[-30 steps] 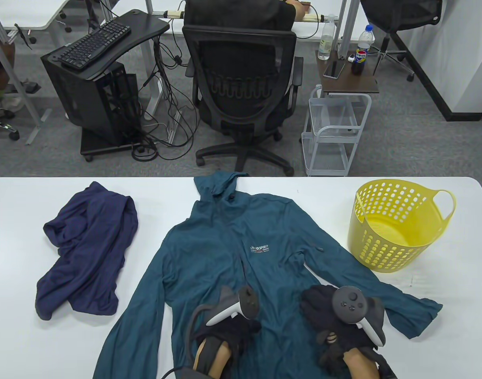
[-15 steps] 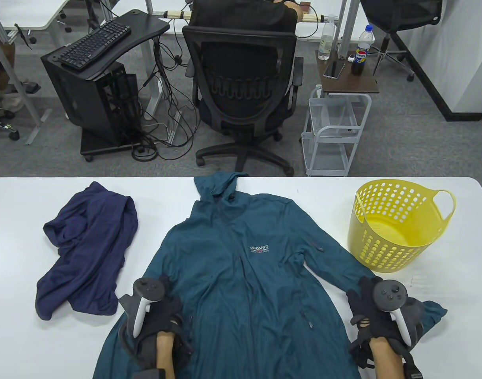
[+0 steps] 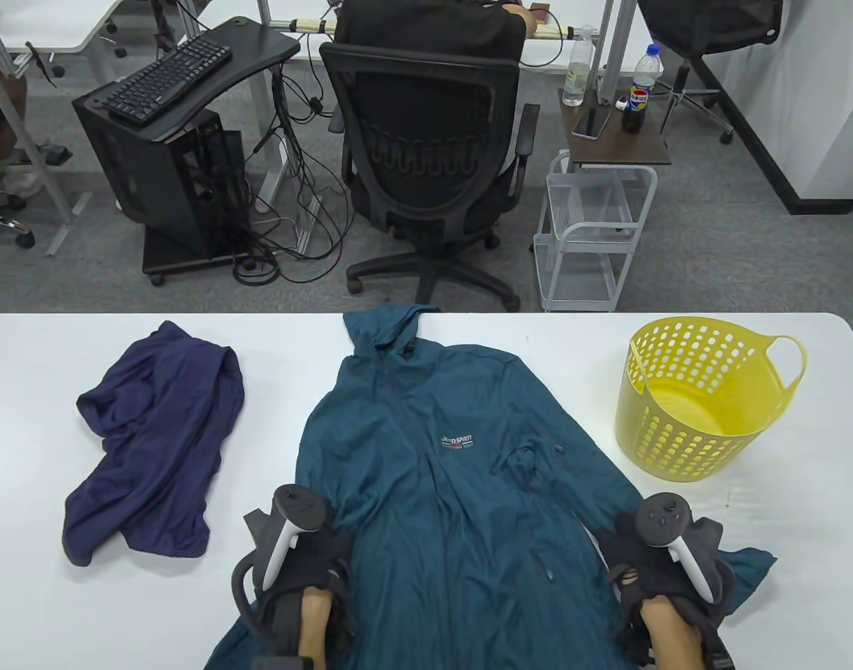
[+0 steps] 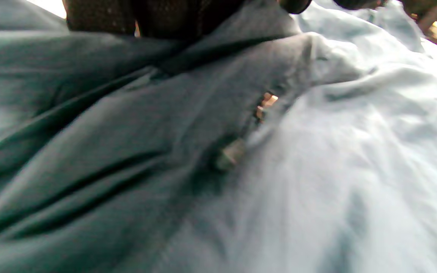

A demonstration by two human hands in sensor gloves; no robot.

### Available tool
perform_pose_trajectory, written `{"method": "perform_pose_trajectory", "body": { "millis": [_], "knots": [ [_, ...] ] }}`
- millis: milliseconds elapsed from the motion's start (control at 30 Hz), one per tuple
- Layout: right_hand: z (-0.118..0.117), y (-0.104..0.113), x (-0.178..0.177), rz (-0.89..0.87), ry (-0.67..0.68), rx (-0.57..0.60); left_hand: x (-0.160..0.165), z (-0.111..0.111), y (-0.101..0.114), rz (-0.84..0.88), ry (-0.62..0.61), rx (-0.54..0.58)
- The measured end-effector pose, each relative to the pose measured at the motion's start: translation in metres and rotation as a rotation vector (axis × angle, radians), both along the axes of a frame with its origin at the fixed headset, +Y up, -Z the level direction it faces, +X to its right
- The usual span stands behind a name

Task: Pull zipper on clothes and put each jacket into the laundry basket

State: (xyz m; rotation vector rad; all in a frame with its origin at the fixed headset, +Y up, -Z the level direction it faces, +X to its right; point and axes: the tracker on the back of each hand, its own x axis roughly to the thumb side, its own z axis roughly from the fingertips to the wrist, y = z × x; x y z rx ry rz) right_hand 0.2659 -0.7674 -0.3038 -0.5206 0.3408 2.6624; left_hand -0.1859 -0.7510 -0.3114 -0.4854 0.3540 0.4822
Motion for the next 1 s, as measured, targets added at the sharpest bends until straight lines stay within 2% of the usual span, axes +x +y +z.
{"method": "perform_pose_trajectory", "body": {
  "millis": [100,367,500,600,667,733,900,1000],
  "knots": [
    [0.003,0.004,-0.016,0.017,0.032,0.015,0.019,0.001,-0.001,0.164,-0.07,-0.01],
    [0.016,0.005,-0.083,0.003,0.257,-0.043,0.08,0.003,-0.025,0.621,-0.282,-0.151],
    [0.024,0.006,-0.11,0.04,0.356,0.011,0.106,0.007,-0.036,0.809,-0.363,-0.236],
    [0.03,0.004,-0.128,-0.013,0.421,0.046,0.126,0.012,-0.041,0.924,-0.428,-0.269],
    [0.032,0.002,-0.135,-0.034,0.45,0.058,0.135,0.016,-0.041,1.026,-0.419,-0.269],
    [0.032,0.002,-0.136,-0.007,0.477,0.049,0.138,0.019,-0.04,1.048,-0.409,-0.274],
    [0.023,-0.001,-0.125,-0.126,0.491,0.051,0.141,0.019,-0.037,1.044,-0.429,-0.26],
    [0.021,0.0,-0.123,-0.1,0.487,0.087,0.142,0.019,-0.035,1.023,-0.452,-0.247]
  ]
}}
